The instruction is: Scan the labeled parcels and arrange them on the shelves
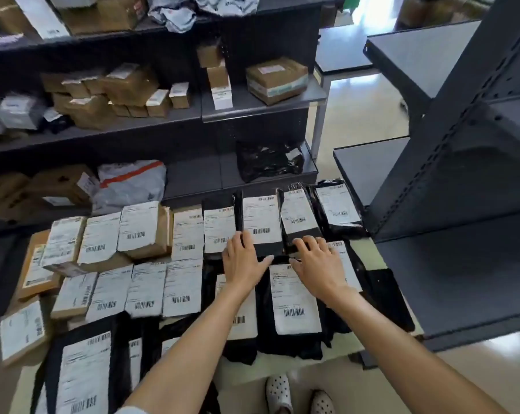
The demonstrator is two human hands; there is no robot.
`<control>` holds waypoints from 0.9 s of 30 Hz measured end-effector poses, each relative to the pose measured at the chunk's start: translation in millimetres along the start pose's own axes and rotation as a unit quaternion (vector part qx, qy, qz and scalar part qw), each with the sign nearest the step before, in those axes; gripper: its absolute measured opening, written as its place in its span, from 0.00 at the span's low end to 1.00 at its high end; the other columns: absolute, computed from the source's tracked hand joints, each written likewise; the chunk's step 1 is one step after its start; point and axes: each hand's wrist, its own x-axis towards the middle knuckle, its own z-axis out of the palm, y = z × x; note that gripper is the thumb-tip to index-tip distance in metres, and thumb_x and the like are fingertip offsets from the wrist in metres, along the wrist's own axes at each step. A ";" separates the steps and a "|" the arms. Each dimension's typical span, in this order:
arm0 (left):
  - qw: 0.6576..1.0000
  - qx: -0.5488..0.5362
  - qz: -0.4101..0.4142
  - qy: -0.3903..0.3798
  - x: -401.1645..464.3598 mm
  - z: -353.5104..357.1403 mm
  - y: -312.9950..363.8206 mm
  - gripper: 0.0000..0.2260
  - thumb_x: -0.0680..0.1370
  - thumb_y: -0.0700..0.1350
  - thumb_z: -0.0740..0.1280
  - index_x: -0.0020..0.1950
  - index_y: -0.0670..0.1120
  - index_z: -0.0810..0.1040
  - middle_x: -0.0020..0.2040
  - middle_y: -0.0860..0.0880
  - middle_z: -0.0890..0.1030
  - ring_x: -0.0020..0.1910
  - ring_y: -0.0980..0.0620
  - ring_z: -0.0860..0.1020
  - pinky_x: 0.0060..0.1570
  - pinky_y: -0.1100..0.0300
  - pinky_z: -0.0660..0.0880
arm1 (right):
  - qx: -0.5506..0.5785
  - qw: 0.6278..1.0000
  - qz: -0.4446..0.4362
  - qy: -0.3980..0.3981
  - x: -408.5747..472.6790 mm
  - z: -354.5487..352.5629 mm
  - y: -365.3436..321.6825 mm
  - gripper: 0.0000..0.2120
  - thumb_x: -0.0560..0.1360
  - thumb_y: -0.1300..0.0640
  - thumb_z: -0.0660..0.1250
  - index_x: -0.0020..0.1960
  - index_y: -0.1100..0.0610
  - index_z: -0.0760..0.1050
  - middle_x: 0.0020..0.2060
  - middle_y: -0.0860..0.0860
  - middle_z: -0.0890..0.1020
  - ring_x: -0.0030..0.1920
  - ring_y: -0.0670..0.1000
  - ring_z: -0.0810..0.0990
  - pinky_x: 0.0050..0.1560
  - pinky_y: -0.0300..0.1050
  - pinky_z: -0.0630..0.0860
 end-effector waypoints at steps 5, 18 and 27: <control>0.991 -0.073 -0.101 -0.048 38.3 13.0 11.8 0.52 0.70 0.70 0.67 0.80 0.43 0.44 0.78 0.40 0.52 0.76 0.40 0.52 0.75 0.44 0.52 | 0.033 0.998 0.054 0.017 19.7 5.3 8.2 0.22 0.81 0.45 0.62 0.72 0.52 0.69 0.69 0.50 0.74 0.70 0.55 0.69 0.65 0.54 0.68; 0.954 -0.174 -0.243 -0.039 64.8 25.6 49.0 0.60 0.64 0.58 0.78 0.79 0.46 0.39 0.78 0.43 0.51 0.76 0.41 0.54 0.73 0.40 0.54 | 0.024 0.996 0.088 0.001 28.5 8.5 24.3 0.21 0.83 0.46 0.59 0.74 0.51 0.65 0.71 0.49 0.71 0.72 0.54 0.67 0.68 0.51 0.63; 0.994 -0.068 0.086 -0.003 55.6 6.4 64.5 0.60 0.61 0.57 0.79 0.80 0.48 0.41 0.78 0.45 0.53 0.76 0.43 0.54 0.72 0.42 0.53 | 0.072 0.986 0.148 0.020 -8.8 15.9 67.6 0.21 0.83 0.47 0.58 0.74 0.49 0.65 0.70 0.47 0.71 0.70 0.51 0.68 0.65 0.51 0.68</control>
